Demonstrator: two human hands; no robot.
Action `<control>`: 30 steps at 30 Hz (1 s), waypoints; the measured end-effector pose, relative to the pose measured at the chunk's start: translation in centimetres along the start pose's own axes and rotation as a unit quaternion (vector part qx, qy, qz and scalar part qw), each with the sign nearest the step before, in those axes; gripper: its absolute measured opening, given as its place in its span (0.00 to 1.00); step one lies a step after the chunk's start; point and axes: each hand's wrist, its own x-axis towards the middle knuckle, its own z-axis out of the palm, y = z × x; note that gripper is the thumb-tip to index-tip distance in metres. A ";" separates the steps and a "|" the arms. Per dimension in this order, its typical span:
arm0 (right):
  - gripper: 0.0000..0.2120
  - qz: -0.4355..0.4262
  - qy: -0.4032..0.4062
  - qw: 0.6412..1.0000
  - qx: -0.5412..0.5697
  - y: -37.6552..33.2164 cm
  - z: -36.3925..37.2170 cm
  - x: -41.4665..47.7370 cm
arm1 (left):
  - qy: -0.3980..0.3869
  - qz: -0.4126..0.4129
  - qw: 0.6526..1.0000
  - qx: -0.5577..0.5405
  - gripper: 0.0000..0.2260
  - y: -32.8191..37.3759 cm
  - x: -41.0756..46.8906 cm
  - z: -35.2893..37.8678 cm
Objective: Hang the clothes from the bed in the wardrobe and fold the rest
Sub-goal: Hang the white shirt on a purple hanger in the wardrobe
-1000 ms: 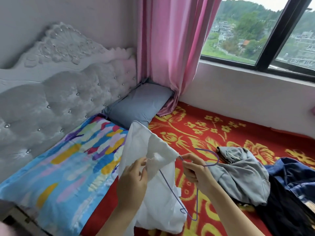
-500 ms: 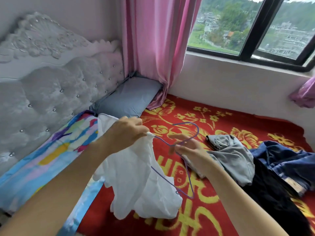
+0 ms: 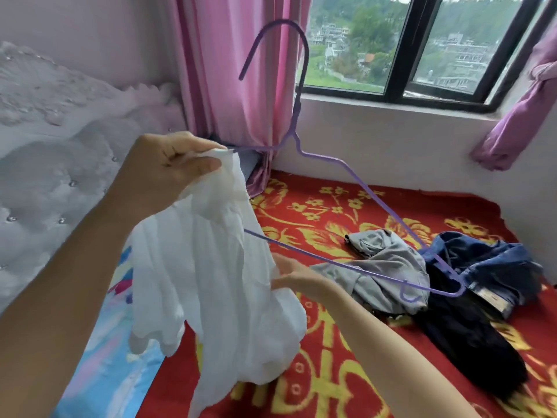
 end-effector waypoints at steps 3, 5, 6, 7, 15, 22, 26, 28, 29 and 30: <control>0.02 -0.014 0.002 0.994 -0.109 0.1 1.2 0.8 | 0.025 0.004 0.999 0.020 0.11 -0.2 0.1 -1.4; 0.04 -0.010 0.050 0.996 -0.074 0.2 -0.5 0.2 | 0.038 -0.003 0.999 0.020 0.13 -1.1 -0.4 -3.0; 0.06 -0.017 0.051 0.998 -0.037 0.1 -1.7 -0.4 | 0.044 -0.017 0.999 0.008 0.16 -1.6 -0.8 -3.9; 0.10 -0.031 0.037 0.999 -0.009 -0.2 -3.1 -1.3 | 0.048 -0.038 0.998 -0.006 0.20 -2.3 -1.1 -4.9; 0.23 0.072 -0.121 0.990 0.020 -3.1 -1.0 -2.7 | 0.143 -0.143 0.972 -0.123 0.20 -3.8 -1.0 -5.2; 0.10 0.024 -0.185 0.974 -0.131 -3.3 5.8 0.1 | 0.128 -0.142 0.970 -0.151 0.19 -3.9 0.3 -3.5; 0.15 -0.038 -0.012 0.957 -0.287 -2.9 2.8 -0.1 | 0.160 -0.157 0.964 -0.147 0.14 -5.2 -0.6 -4.7; 0.12 -0.059 0.054 0.963 -0.256 -3.0 0.2 -1.0 | 0.169 -0.170 0.957 -0.160 0.07 -5.6 -1.4 -5.8; 0.11 -0.067 0.083 0.974 -0.200 -3.1 -1.3 -1.7 | 0.169 -0.176 0.956 -0.160 0.07 -6.0 -1.8 -6.4; 0.08 -0.068 0.101 0.984 -0.128 -3.4 -2.8 -2.4 | 0.167 -0.180 0.958 -0.151 0.07 -6.3 -2.1 -6.8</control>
